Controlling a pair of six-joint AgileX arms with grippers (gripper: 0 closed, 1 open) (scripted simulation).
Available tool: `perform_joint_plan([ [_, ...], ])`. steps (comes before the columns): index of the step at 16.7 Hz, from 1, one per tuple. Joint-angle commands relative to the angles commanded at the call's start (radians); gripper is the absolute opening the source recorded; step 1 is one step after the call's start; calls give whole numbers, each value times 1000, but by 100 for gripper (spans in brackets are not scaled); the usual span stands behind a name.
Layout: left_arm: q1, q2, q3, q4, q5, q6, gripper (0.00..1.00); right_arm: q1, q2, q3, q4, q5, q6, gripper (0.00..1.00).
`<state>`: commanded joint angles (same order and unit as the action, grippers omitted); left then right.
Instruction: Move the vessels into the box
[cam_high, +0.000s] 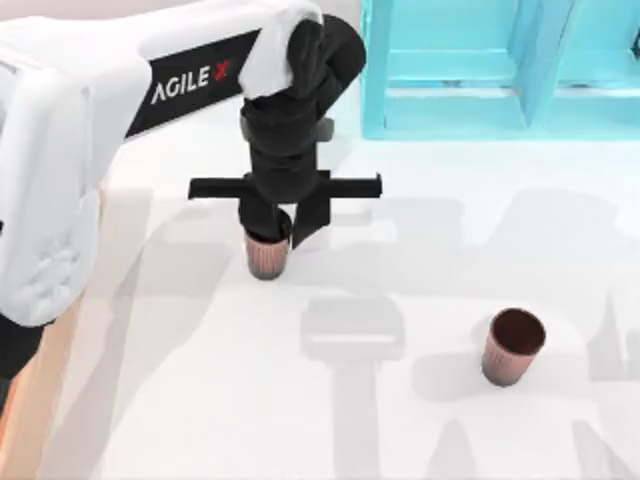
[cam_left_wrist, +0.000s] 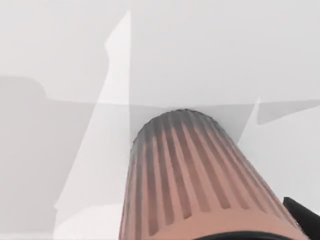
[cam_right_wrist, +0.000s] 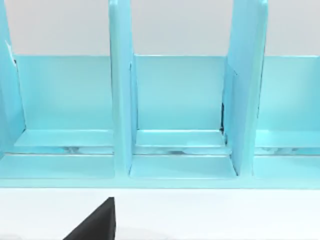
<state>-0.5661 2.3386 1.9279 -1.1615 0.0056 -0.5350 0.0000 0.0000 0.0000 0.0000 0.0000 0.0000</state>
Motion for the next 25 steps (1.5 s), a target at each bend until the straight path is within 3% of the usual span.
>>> perform_joint_plan([
  [7,1,-2,2,-4,0,3,0,0,0,0,0,0,0,100],
  [16,195,-204,44,-248,-3,195,0,0,0,0,0,0,0,100],
  [22,201,-212,41,-257,-5,206,0,0,0,0,0,0,0,100],
  [25,262,-237,19,-261,2,254,0,0,0,0,0,0,0,100],
])
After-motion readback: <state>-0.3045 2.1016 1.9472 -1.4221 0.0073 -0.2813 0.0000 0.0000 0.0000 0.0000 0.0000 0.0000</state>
